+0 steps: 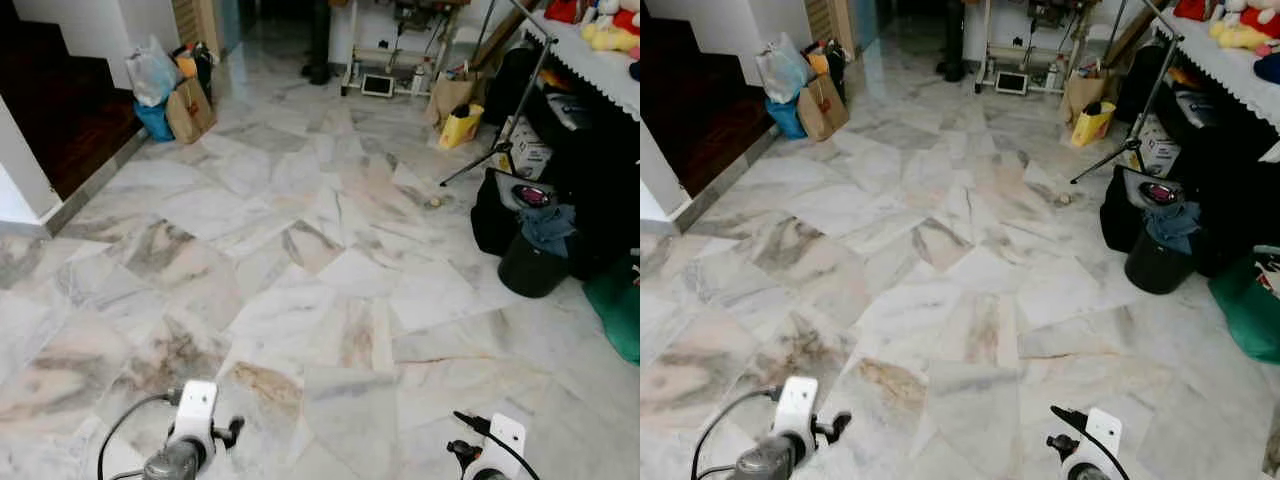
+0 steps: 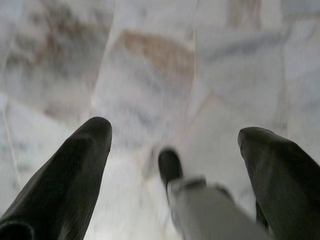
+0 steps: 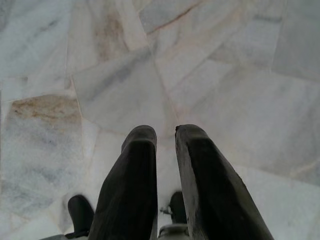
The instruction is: Hang keys on a hook
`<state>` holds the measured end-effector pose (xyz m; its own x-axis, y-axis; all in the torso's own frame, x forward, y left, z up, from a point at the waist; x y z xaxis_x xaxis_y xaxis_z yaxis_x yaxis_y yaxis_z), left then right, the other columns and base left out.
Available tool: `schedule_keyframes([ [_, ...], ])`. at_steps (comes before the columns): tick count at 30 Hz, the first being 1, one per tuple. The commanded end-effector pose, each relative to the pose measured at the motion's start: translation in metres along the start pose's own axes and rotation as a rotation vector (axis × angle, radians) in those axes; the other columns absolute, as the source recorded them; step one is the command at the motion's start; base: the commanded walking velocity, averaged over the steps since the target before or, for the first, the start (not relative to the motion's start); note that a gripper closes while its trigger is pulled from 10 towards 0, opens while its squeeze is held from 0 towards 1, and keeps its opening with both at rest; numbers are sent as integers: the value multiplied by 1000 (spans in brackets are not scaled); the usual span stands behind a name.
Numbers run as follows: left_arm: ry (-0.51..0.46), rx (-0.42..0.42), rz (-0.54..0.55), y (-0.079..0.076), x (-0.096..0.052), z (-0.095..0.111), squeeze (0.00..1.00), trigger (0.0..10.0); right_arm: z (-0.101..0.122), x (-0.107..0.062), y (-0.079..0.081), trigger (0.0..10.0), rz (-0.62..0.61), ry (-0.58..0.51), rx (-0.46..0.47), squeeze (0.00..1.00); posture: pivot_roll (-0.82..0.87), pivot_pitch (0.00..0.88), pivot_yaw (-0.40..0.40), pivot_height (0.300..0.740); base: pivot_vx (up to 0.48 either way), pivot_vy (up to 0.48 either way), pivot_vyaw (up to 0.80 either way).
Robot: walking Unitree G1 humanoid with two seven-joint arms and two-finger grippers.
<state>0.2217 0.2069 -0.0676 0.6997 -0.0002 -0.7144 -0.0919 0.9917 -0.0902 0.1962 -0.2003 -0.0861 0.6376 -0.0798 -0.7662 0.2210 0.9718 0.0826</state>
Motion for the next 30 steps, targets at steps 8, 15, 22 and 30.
schedule_keyframes([
  [8,43,18,18,2,-1,-10,0,10000,-14,-2,6,10000,12,65,-58,0,55,0,-30,740,0,0,-325],
  [15,47,18,40,6,-1,-9,0,10000,-14,-1,8,10000,12,74,-75,0,40,0,-16,740,0,0,-712],
  [22,36,33,52,3,0,-8,0,10000,-15,-1,7,10000,27,93,-130,0,45,0,-29,740,0,0,-709],
  [30,54,35,53,0,0,-12,0,10000,-15,-2,6,10000,33,94,-135,0,33,0,-27,740,0,-293,-710],
])
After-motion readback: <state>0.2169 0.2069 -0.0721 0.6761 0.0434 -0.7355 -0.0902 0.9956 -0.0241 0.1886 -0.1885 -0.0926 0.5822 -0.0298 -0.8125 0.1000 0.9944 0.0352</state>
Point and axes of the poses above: a point about 5 cm out from each wrist's last joint towards the gripper, its own x axis pointing out of the wrist towards the gripper, its own z axis along the axis of the wrist's last joint, y = z × x, the point moved 1 cm from there along x, pointing out of the wrist towards the gripper, and after that the axes turned 12 degrees about -x, right-handed, at the moved point
